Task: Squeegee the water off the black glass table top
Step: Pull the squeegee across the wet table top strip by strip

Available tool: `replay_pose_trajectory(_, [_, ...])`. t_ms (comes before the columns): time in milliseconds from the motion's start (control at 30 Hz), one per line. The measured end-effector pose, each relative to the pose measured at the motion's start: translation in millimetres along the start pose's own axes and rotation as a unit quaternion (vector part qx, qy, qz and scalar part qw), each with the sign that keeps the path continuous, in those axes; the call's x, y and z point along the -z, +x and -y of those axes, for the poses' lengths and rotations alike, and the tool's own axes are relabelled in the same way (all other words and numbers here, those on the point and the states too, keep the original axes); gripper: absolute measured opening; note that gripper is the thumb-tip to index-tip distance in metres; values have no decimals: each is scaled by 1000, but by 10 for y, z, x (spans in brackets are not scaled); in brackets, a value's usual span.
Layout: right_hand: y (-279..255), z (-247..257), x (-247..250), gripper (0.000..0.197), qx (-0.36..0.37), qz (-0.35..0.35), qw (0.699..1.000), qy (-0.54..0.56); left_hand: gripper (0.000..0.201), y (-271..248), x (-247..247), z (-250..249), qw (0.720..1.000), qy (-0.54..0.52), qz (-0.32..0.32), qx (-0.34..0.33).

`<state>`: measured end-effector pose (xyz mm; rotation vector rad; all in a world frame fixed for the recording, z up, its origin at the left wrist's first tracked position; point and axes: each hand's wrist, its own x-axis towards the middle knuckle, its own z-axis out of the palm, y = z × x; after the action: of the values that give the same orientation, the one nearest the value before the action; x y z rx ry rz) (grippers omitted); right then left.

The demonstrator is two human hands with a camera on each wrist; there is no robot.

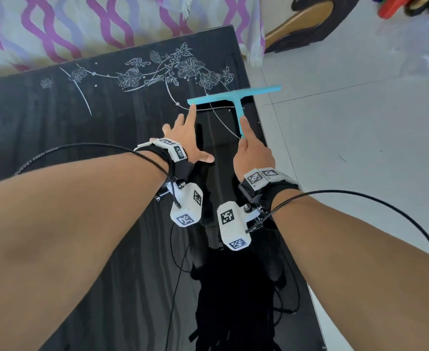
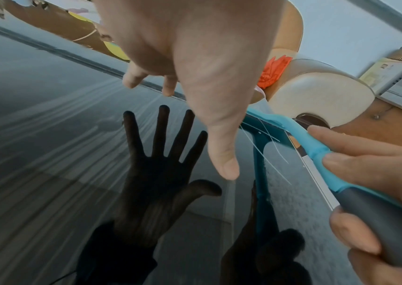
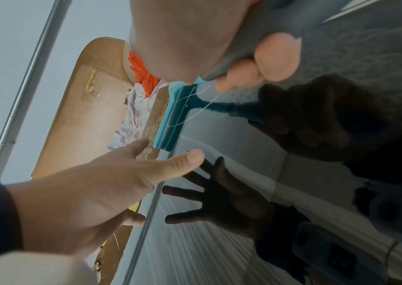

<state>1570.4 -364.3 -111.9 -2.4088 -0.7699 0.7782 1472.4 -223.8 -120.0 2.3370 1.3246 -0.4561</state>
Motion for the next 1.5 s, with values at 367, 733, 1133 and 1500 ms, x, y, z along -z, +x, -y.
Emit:
replay_pose_trajectory(367, [-845, -382, -102, 53, -15, -6, 1000, 2, 144, -909, -415, -3, 997, 51, 64, -4])
replay_pose_trajectory(733, [-1592, -727, -209, 56, -27, -11, 999, -15, 125, -1504, -770, 27, 997, 43, -62, -22])
replay_pose_trajectory(1133, [-2520, -1217, -156, 57, -30, 22, 999, -22, 140, -2522, -1215, 71, 999, 37, 11, 13])
replay_pose_trajectory(1500, [-3080, -1582, -231, 56, -18, 6, 1000, -19, 120, -3265, -1635, 216, 998, 21, 21, 54])
